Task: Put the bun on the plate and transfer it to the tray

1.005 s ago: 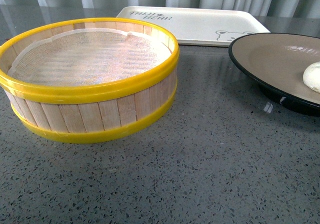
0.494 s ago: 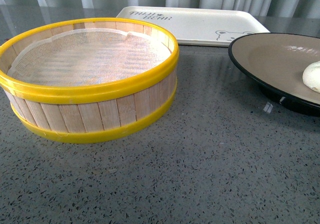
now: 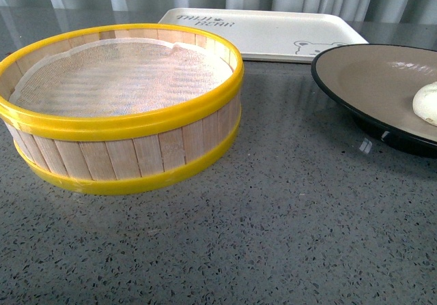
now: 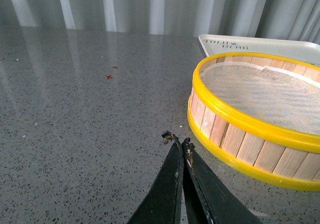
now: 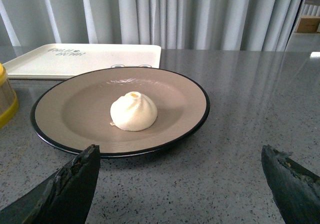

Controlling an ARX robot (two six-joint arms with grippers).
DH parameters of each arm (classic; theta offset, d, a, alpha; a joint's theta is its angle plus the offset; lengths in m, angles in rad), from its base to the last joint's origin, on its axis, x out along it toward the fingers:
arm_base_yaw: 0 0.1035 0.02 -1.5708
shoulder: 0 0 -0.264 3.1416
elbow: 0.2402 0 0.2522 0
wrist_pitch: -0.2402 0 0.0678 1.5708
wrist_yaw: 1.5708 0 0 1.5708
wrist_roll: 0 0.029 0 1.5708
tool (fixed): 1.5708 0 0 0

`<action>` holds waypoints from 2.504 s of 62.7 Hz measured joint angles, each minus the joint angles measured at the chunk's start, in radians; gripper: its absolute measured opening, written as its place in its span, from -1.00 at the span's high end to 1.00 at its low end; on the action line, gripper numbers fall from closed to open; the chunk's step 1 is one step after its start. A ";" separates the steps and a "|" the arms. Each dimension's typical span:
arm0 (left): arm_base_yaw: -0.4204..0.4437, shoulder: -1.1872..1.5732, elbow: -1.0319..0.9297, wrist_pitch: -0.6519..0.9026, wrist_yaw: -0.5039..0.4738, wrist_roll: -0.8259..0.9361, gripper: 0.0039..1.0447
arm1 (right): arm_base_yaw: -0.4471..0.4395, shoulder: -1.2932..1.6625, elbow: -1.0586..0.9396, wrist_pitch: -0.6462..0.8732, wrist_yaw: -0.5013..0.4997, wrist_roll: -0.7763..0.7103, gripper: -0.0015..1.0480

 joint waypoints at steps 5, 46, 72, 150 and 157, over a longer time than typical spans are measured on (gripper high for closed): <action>0.000 -0.051 -0.002 -0.059 0.000 0.000 0.93 | 0.000 0.000 0.000 0.000 0.000 0.000 -0.83; 0.000 -0.191 -0.018 -0.149 0.003 0.002 0.08 | 0.000 0.000 0.000 0.000 0.000 0.000 -0.83; 0.000 -0.190 -0.018 -0.149 0.003 0.002 -0.88 | 0.277 0.133 0.025 0.271 0.601 -0.308 -0.83; 0.000 -0.191 -0.018 -0.149 0.002 0.002 -0.88 | -0.145 1.088 0.394 0.224 -0.320 1.093 -0.83; 0.000 -0.191 -0.018 -0.149 0.002 0.003 -0.88 | -0.112 1.110 0.383 0.245 -0.316 1.123 -0.83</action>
